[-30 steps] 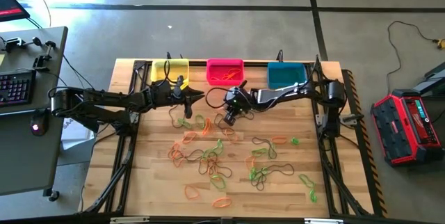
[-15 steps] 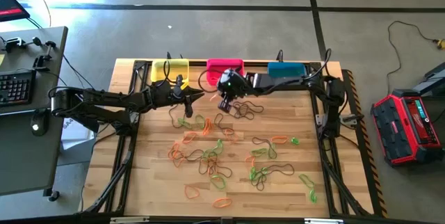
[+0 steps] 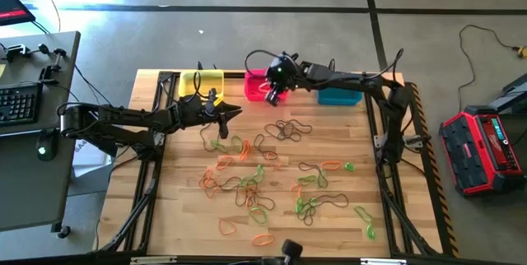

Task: Sort rubber bands into baskets
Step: Put the orange rubber band into the pink bin

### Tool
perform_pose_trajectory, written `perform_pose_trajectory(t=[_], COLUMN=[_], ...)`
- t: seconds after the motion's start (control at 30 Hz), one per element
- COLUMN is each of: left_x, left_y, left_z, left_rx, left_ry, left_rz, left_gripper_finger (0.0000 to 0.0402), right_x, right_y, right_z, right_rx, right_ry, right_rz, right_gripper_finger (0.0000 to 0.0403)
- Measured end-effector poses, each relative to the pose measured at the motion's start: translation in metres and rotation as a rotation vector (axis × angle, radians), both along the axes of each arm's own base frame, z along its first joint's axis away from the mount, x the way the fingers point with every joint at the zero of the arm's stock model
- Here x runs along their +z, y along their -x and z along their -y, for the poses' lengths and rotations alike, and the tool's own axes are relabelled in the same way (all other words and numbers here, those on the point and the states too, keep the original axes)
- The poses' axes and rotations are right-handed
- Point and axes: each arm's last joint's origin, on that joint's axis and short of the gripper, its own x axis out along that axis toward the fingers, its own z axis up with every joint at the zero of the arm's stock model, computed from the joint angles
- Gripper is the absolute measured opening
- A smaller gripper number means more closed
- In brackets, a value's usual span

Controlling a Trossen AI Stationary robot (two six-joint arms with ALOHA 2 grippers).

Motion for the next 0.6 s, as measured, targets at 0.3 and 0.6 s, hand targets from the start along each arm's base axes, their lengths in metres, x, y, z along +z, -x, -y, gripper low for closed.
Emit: perform_pose_trajectory(t=[0.3, 0.6], left_x=[0.000, 0.000], left_y=[0.000, 0.000], left_z=[0.000, 0.000], left_rx=[-0.002, -0.001], left_ry=[-0.006, -0.001], left_rz=[-0.002, -0.001], left_gripper_finger=[0.0048, 0.0048], right_x=[-0.040, -0.062], right_y=[0.005, 0.009], right_z=[0.046, 0.065], right_rx=[-0.068, -0.141], right_ry=[-0.012, -0.062], right_rz=[-0.032, -0.019], right_gripper_finger=[0.0000, 0.0005])
